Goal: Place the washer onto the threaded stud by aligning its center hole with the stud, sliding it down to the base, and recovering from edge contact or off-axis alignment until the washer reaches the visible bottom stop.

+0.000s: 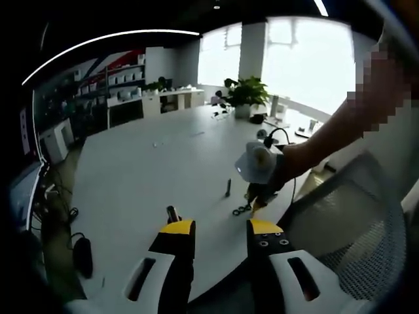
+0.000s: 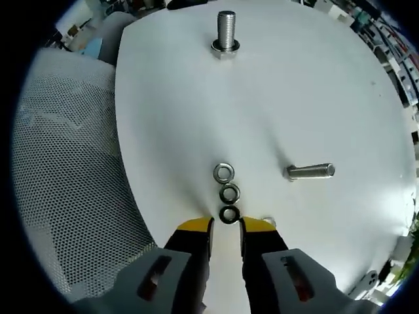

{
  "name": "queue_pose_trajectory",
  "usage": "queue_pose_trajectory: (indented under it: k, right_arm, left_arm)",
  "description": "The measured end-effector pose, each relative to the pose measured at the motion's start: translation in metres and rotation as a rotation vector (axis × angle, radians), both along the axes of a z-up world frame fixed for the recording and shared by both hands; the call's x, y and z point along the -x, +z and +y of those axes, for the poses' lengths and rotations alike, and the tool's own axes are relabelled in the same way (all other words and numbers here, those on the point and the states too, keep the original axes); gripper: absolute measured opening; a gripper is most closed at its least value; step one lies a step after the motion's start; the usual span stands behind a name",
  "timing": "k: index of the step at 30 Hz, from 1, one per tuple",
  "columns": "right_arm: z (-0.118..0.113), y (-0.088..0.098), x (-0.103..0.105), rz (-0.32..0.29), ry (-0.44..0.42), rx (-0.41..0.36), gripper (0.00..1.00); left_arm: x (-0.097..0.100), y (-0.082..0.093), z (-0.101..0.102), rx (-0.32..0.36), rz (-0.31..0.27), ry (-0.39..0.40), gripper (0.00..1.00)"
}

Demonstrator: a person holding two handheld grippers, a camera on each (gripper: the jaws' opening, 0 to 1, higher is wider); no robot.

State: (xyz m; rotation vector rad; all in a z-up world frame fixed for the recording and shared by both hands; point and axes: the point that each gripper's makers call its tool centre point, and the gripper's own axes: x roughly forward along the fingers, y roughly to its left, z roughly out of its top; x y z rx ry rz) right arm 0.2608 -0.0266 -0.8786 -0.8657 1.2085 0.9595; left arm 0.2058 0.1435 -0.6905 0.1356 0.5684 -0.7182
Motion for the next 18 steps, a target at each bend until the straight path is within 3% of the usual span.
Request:
queue_pose_trajectory:
  k: [8,18]
  right_arm:
    - [0.0029,-0.0010,-0.0034,0.014,-0.006,0.004,0.19]
    - [0.0036,-0.0034,-0.0054,0.046,0.039,0.099,0.16]
  left_arm:
    - [0.0008,-0.0002,-0.0007,-0.003,0.002,-0.008,0.29]
    - [0.0009,-0.0001,-0.0008,-0.003,0.001,-0.008,0.29]
